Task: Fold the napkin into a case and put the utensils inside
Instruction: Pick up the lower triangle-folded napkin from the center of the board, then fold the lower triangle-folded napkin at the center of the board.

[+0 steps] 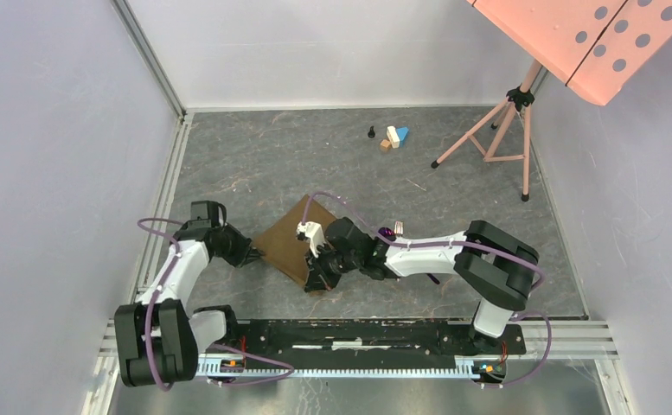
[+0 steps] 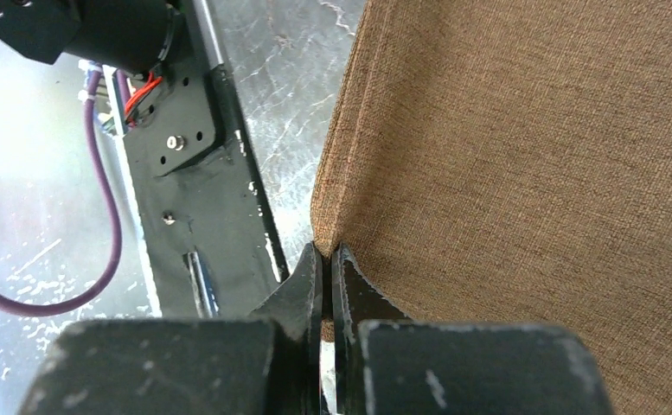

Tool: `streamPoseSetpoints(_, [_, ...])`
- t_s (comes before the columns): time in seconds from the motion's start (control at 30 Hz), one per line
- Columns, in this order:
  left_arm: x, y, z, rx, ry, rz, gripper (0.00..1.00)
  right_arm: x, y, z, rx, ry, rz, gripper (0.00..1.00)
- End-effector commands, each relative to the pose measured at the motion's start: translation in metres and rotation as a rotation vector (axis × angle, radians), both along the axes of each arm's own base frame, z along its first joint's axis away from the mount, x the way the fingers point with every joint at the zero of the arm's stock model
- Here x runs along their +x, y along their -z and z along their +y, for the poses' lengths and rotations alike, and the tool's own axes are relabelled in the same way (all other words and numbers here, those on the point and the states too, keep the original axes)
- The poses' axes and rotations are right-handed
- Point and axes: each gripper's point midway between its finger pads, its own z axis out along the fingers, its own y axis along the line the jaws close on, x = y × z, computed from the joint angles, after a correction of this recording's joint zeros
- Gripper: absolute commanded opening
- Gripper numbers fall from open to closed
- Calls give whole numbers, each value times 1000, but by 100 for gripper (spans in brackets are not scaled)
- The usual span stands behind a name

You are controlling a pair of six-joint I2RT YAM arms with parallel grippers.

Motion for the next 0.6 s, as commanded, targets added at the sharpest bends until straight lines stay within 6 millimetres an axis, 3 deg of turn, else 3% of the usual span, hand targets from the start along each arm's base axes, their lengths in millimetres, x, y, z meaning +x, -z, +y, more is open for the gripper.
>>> streamPoseSetpoints(0.0, [4, -24, 26, 156, -12, -12, 2, -12, -15, 11, 86, -71, 58, 0])
streamPoseSetpoints(0.13, [12, -38, 31, 285, -32, 40, 2, -14, -14, 5, 130, -72, 148, 0])
streamPoseSetpoints(0.57, [51, -47, -9, 615, 59, 256, 2, -3, 5, -28, 148, 9, 255, 0])
